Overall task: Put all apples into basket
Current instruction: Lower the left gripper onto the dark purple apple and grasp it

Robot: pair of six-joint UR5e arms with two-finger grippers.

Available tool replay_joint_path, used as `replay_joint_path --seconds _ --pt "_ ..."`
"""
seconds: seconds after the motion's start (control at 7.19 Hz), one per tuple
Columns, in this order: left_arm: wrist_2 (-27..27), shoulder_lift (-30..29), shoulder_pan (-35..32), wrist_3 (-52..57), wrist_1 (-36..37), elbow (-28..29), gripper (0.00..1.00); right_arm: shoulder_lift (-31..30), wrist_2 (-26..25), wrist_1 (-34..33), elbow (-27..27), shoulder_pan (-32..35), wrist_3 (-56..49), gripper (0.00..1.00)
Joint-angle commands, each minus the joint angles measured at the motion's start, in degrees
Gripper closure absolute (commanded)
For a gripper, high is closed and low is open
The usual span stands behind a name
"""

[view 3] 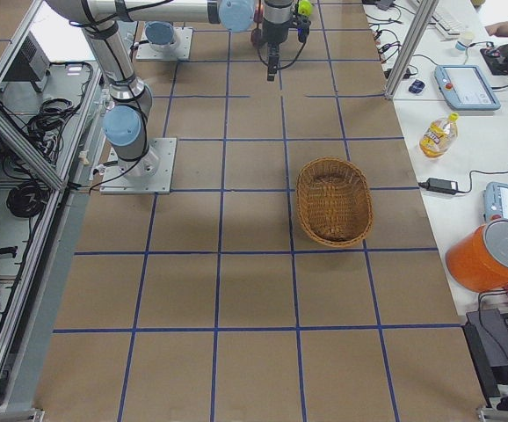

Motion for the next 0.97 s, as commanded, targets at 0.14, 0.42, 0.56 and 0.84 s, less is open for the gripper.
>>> replay_joint_path --seconds 0.14,0.42,0.56,0.84 --pt "1.15 -2.69 -0.05 -0.43 0.23 -1.22 0.11 -0.02 -0.18 -0.04 0.06 0.0 0.03 0.0" --pt "0.63 -2.87 -0.13 -4.72 0.32 -0.69 0.74 -0.02 -0.36 0.4 0.06 0.0 0.03 0.0" --pt "-2.33 -2.09 -0.4 -8.23 0.23 0.35 0.85 0.07 -0.36 0.84 0.23 -0.26 -0.58 0.0" --pt "-7.25 -2.6 -4.07 -20.77 -6.13 7.44 0.86 0.07 -0.36 0.84 0.24 -0.26 -0.67 0.0"
